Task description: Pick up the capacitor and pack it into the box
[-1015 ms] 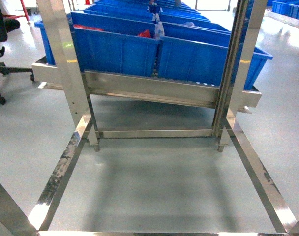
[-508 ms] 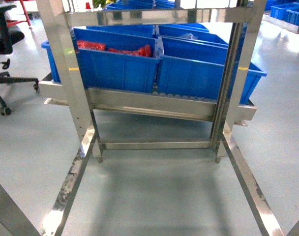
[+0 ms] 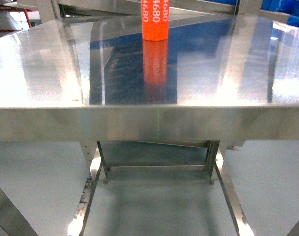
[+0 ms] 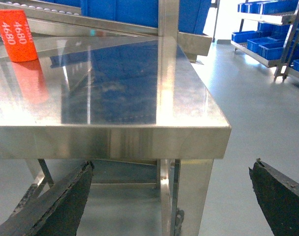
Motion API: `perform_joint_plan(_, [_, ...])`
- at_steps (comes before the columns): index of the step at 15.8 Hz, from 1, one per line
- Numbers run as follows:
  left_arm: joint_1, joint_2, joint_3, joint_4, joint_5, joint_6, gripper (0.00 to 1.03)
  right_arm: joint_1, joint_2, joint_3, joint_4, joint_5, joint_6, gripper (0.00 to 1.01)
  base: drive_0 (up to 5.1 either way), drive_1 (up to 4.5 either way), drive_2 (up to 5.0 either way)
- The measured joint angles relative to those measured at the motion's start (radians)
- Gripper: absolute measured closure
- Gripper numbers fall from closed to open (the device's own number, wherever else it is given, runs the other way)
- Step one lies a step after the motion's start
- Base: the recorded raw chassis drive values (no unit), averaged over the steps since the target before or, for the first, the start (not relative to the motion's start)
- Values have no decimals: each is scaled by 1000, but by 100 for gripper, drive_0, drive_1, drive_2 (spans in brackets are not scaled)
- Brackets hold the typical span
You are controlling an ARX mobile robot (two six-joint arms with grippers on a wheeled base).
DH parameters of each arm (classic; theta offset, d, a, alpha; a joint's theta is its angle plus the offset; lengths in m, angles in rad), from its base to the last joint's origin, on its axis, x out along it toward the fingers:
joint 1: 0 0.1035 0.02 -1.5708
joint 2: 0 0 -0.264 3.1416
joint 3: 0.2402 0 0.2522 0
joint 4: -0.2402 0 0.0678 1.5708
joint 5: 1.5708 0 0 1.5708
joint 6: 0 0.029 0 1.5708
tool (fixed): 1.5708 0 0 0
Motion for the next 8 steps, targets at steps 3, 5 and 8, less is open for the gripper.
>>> perform_joint_plan(3, [0,0,0,0,2,0,5,0,0,0,0,1,2,3,0,0,0])
perform_joint_plan(5, [0,0,0,0,2,0,5,0,0,0,0,1,2,3,0,0,0])
perform_joint_plan(8, [0,0,0,0,2,0,5,0,0,0,-1,1,1,3,0,0,0])
